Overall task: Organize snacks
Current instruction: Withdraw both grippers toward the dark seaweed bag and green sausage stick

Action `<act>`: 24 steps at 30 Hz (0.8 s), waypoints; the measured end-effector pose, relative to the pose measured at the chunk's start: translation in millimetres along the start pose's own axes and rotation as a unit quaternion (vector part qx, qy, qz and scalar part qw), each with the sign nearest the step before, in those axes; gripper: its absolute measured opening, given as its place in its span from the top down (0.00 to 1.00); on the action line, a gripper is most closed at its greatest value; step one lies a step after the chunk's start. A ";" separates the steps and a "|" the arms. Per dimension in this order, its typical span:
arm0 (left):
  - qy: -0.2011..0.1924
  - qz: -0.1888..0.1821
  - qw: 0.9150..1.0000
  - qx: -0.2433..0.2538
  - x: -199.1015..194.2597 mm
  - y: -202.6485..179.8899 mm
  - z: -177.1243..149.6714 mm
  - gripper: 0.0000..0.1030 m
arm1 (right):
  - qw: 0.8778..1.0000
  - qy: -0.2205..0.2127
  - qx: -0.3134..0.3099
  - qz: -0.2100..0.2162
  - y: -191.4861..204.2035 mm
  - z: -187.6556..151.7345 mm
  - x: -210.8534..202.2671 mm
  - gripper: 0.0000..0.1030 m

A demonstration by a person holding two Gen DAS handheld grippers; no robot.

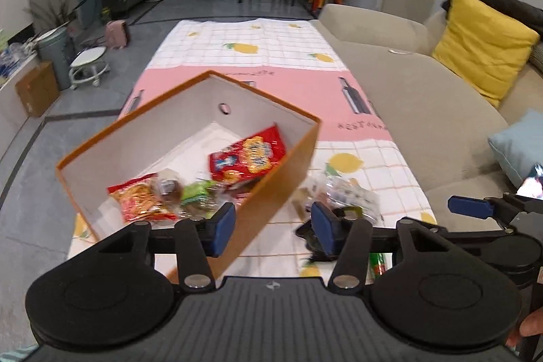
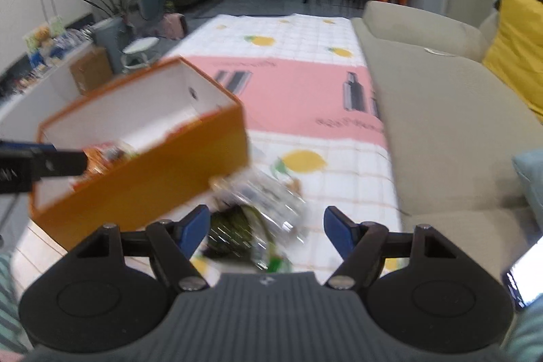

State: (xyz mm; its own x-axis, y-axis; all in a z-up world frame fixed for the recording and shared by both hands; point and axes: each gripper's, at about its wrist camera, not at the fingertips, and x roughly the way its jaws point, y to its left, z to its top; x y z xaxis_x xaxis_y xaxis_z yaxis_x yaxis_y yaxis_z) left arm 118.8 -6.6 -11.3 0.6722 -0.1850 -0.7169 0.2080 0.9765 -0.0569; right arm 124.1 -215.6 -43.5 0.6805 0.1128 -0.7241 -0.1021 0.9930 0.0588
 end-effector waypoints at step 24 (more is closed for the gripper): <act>0.001 -0.018 0.999 0.043 58.5 -38.0 -60.2 0.26 | 0.996 0.070 0.053 -0.021 -26.8 -72.3 37.3 0.28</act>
State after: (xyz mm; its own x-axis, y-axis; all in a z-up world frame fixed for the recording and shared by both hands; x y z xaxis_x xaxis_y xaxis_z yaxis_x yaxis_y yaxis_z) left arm 107.4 -47.8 -92.8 0.6611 -0.2201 -0.7173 0.2928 0.9559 -0.0235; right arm 99.8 -240.4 -121.8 0.5741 0.0732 -0.8155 0.0068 0.9955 0.0941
